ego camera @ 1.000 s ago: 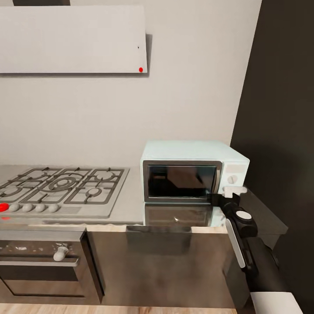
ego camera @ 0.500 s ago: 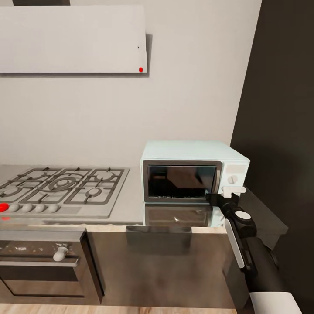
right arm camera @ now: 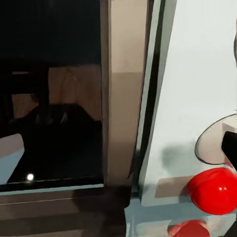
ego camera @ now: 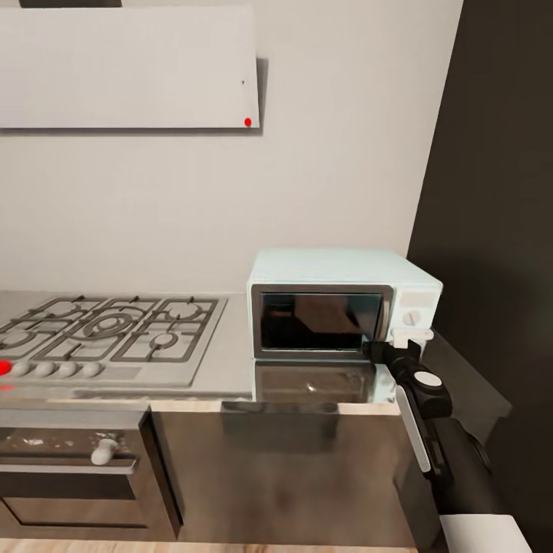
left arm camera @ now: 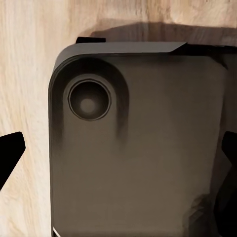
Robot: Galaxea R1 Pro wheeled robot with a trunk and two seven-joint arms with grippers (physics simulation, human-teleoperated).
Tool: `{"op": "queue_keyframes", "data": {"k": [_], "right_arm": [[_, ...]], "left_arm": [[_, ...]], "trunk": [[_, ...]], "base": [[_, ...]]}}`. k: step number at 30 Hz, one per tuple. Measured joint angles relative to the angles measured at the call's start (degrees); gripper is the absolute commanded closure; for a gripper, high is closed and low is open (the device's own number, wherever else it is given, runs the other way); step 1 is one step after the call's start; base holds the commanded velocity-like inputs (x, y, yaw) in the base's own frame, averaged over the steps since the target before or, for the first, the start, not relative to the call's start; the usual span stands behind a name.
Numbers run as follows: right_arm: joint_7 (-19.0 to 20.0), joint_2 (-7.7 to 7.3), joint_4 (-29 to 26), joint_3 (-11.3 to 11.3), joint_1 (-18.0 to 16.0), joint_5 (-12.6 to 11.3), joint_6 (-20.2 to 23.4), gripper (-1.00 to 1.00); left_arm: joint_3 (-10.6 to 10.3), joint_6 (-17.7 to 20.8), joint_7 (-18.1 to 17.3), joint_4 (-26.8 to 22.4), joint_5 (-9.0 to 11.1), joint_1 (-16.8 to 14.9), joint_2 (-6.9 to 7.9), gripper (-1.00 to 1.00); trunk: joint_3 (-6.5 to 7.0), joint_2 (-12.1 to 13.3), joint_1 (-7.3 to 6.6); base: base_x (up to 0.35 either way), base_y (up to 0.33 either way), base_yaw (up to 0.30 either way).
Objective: In the kitchen, take the popcorn bag from the countertop, put it into the microwave, and heat it until the popcorn is cooked so the cooked popcorn ends up inside the bag.
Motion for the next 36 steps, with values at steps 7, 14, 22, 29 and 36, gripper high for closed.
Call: {"op": "queue_keyframes", "data": {"k": [7,14,22,29,36], "right_arm": [[0.0,-0.01,0.0,0.0,0.0,0.0,0.0,-1.0],[0.2,-0.1,-0.2,0.0,0.0,0.1,0.1,1.0],[-0.2,-0.2,-0.1,-0.2,-0.1,1.5,0.3,1.0],[-0.3,-0.17,-0.2,-0.2,-0.1,1.9,0.5,1.0],[-0.4,-0.18,0.0,-0.8,-0.1,2.0,0.3,1.0]], "left_arm": [[-0.1,-0.1,0.0,0.0,0.0,0.0,0.0,-1.0],[0.0,-0.1,0.0,0.0,0.0,0.0,0.0,-1.0],[0.0,-0.1,0.0,0.0,0.0,0.0,0.0,-1.0],[0.0,-0.1,0.0,0.0,0.0,0.0,0.0,-1.0],[0.1,-0.1,0.2,0.0,0.1,0.0,0.0,-1.0]], "trunk": [[0.0,0.0,0.02],[0.0,0.0,0.01],[0.0,0.0,0.01],[0.01,0.0,0.01],[0.01,0.0,0.04]], "base": [[0.043,0.0,0.0],[0.001,0.0,0.0],[0.0,0.0,0.0],[0.0,0.0,0.0],[-0.195,0.067,0.0]]}}
